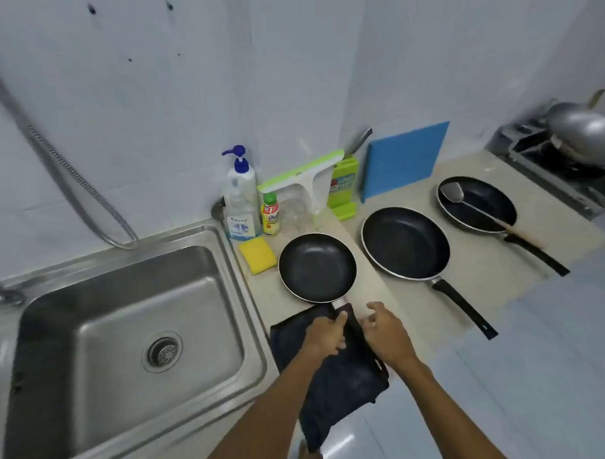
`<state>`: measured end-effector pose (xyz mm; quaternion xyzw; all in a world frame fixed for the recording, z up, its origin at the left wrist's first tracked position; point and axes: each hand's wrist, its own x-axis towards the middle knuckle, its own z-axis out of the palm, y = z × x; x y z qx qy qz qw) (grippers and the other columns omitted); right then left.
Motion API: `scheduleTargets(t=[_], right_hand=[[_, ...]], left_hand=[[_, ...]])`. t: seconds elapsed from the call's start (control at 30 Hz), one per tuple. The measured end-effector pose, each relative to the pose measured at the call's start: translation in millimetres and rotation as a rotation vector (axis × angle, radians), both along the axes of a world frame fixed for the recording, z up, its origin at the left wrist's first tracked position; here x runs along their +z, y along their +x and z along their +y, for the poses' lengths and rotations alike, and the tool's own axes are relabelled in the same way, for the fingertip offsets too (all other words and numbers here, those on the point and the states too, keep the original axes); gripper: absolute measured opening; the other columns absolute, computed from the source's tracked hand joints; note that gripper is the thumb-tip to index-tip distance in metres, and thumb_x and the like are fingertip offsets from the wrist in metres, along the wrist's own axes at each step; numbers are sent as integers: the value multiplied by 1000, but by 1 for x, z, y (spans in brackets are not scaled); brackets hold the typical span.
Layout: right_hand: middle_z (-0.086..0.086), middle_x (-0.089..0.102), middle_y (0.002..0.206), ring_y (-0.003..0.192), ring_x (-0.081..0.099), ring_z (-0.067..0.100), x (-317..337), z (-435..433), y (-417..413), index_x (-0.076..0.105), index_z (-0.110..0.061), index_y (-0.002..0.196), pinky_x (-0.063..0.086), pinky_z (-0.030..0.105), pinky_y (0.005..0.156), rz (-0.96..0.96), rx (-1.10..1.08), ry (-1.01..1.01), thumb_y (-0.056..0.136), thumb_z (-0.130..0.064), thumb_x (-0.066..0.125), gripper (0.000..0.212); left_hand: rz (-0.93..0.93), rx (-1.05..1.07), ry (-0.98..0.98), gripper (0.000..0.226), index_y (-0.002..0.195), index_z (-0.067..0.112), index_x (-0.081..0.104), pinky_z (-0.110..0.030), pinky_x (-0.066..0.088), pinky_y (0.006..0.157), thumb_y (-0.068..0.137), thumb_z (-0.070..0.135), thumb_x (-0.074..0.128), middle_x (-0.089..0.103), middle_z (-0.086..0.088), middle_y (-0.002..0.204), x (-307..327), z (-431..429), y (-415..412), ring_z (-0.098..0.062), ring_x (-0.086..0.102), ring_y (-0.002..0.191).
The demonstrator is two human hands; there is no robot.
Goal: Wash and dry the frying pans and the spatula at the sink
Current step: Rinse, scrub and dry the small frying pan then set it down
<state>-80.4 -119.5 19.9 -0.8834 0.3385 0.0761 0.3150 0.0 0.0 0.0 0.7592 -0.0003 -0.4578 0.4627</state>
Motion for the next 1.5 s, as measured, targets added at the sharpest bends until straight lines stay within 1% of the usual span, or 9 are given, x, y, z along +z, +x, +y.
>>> scheduleTargets(t=[0.13,0.33,0.57,0.8,0.97,1.07,1.2,1.27,1.5], right_hand=[[4,72,106,97,67,26,-20,-12,-9,60,-18,106,55,43,88,28,-41,123,103,-28,48,17],[12,72,71,61,71,30,-36,-2,-12,61,-9,90,63,40,62,6,-225,430,106,-38,35,42],[9,61,61,45,52,17,-37,8,-6,57,-8,90,44,24,44,-20,-165,539,107,-53,30,55],[-2,67,69,65,64,12,-37,49,-5,65,-21,81,45,20,60,-189,-218,361,105,-44,41,41],[-5,70,75,70,66,6,-21,107,8,66,-22,87,43,13,59,-243,-186,346,106,-39,43,34],[-5,72,79,74,69,6,-23,153,26,69,-23,90,51,22,66,-265,-133,374,105,-41,44,34],[-8,73,86,82,68,7,-28,235,51,72,-26,93,54,28,75,-262,-99,408,105,-42,45,34],[-9,72,82,80,66,6,-28,281,66,70,-28,89,50,24,71,-253,-57,415,106,-42,44,34],[0,68,66,68,66,20,-44,401,111,67,-22,75,55,42,70,-198,51,427,104,-49,42,46]], left_hand=[[204,194,-20,54,119,6,64,-31,59,71,103,53,44,73,-12,108,-12,-29,-3,-22,72,86],[284,364,-51,37,100,11,64,-28,57,65,100,48,56,71,-7,95,-27,-42,3,-21,68,85],[298,452,-143,30,89,10,70,-28,59,74,97,39,65,76,-12,100,-42,-35,0,-24,73,97],[218,468,-223,39,76,9,70,-43,61,88,86,46,77,76,-22,94,-34,-6,-6,-21,71,81],[161,508,-289,45,80,6,70,-43,59,87,81,50,79,76,-21,88,-21,54,6,-24,72,81],[140,554,-308,59,75,7,71,-42,60,77,63,63,83,71,-15,76,-18,105,22,-23,67,74],[93,594,-254,39,73,7,70,-30,58,70,90,42,74,74,-9,75,-14,192,42,-19,70,70],[92,633,-265,37,71,6,68,-31,60,69,92,36,73,73,-9,71,-20,239,55,-19,70,68],[41,692,-176,34,77,7,65,-28,57,64,99,34,64,68,-8,75,-31,369,96,-20,66,69]])
